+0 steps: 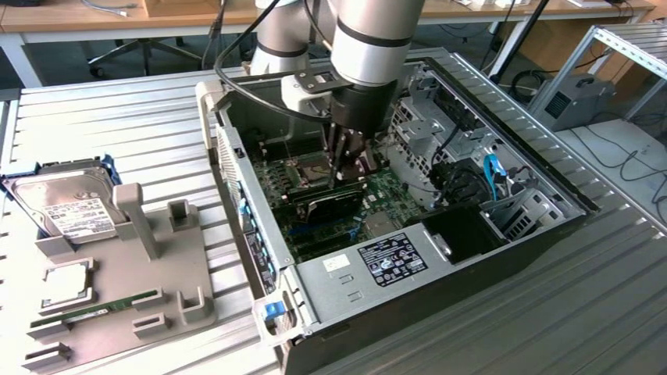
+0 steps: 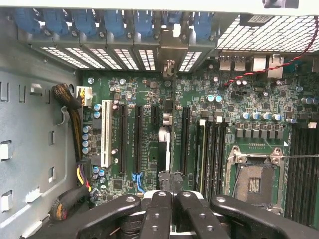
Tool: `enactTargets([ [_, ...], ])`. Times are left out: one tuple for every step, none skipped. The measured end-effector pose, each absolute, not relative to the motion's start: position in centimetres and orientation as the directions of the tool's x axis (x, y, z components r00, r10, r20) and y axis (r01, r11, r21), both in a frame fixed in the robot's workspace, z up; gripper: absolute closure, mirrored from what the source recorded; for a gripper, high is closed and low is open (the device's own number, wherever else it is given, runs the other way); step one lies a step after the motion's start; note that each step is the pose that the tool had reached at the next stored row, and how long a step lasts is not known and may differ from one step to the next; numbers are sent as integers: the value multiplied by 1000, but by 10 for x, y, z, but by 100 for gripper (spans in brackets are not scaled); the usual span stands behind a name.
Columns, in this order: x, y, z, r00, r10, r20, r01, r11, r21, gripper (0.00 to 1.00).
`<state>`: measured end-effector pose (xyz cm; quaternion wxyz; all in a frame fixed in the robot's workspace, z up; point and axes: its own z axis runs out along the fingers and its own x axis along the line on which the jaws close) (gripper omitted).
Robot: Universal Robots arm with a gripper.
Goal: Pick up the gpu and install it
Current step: 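Press down on the gpu until it lock into place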
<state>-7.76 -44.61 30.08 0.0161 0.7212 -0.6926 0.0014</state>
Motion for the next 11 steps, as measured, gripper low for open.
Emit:
enactTargets([
  [-81,-446,301,41,-999,24,-999,-40,21,89],
  [-84,-446,300,41,-999,24,-999,-40,21,89],
  [-86,-446,300,41,-999,24,-999,-40,21,89],
  [-89,-446,299,41,-999,24,-999,-40,21,89],
  [-90,-446,298,41,-999,24,-999,-40,21,89],
  [-91,-446,296,41,-999,25,-999,-40,21,89],
  [-92,-446,294,41,-999,25,-999,-40,21,89],
  [-93,-446,292,41,-999,25,-999,-40,21,89],
  [-94,-446,290,41,-999,26,-999,-40,21,89],
  [-95,-446,289,41,-999,26,-999,-40,21,89],
  [-97,-446,287,41,-999,26,-999,-40,21,89],
])
